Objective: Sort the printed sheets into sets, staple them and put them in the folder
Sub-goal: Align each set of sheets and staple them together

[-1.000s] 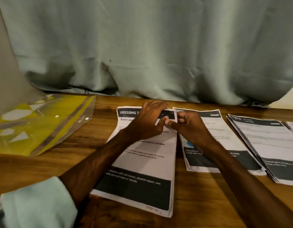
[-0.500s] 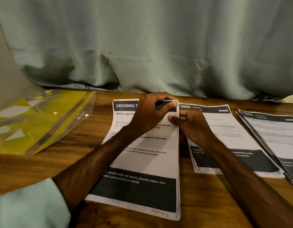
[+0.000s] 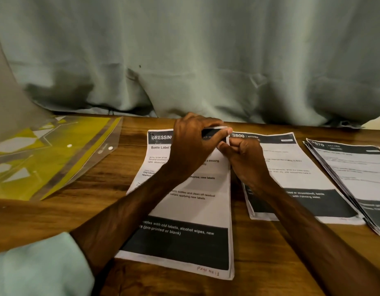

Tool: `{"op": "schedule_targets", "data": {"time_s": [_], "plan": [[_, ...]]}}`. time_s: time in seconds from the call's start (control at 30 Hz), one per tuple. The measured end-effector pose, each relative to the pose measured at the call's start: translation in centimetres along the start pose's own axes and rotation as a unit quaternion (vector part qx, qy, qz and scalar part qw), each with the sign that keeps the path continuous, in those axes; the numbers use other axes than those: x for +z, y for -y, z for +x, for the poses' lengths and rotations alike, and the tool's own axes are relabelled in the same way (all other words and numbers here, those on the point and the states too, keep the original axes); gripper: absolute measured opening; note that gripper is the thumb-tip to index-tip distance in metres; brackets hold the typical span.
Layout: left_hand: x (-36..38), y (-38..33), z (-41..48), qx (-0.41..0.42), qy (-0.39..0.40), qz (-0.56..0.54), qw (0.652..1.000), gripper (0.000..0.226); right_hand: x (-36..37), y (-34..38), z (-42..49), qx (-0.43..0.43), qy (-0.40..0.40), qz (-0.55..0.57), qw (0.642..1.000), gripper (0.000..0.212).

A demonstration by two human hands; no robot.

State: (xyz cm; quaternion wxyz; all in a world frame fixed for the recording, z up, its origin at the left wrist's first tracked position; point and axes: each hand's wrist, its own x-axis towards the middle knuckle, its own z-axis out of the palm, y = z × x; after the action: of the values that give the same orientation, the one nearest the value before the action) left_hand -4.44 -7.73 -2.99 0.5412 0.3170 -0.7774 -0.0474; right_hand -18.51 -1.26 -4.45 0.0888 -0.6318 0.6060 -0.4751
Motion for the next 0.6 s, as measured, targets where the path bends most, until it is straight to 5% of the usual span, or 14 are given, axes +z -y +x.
{"op": "schedule_targets", "data": {"time_s": [0.23, 0.6], "plan": [[0.3, -1.4, -1.1, 0.007, -0.017, 0.046, 0.999, 0.042, 0.2, 0.0, -0.3, -0.011, -0.027, -0.04, 0.999, 0.021], [-0.1, -2.6, -1.0, 0.016, -0.024, 0.033, 0.999, 0.025, 0.4, -0.4, -0.4, -0.025, -0.032, -0.053, 0.998, 0.017]]}}
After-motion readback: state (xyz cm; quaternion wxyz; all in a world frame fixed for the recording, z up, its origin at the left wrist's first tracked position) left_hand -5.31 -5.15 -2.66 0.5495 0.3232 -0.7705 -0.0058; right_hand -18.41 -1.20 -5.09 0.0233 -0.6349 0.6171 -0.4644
